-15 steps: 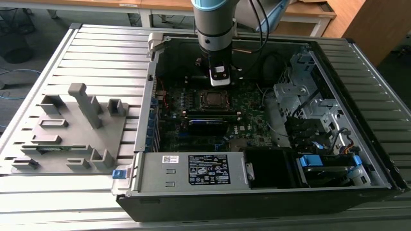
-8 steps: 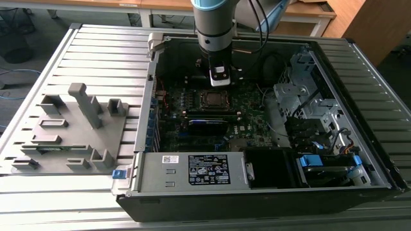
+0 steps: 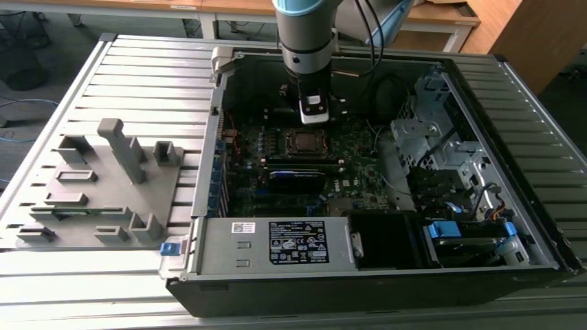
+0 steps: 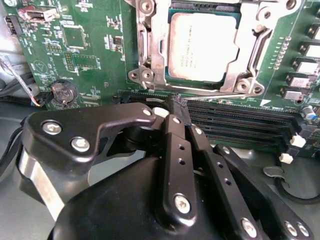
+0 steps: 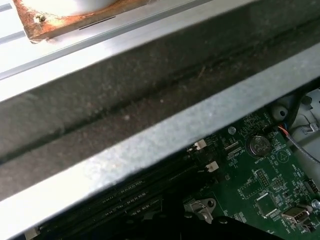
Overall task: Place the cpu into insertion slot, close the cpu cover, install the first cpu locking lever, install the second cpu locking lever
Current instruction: 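Install the first cpu locking lever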
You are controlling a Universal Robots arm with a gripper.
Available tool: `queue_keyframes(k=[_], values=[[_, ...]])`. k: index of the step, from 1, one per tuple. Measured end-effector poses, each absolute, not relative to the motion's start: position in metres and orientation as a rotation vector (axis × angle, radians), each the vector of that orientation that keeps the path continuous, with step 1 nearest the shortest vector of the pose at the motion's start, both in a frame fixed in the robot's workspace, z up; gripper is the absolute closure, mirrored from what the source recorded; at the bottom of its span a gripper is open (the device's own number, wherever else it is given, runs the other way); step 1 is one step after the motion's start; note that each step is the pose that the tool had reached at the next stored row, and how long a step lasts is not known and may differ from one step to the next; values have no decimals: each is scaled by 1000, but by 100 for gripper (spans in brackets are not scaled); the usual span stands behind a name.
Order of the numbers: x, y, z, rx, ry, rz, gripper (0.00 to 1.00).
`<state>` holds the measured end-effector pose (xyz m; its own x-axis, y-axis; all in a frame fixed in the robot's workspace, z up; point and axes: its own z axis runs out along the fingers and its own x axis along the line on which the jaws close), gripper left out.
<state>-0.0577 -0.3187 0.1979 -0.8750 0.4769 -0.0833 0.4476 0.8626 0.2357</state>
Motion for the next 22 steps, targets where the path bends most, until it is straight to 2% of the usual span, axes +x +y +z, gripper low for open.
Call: queue_keyframes(k=[11, 22], values=[[-58, -324, 199, 732, 2899, 407, 89], [-58, -331, 199, 736, 2899, 447, 89]])
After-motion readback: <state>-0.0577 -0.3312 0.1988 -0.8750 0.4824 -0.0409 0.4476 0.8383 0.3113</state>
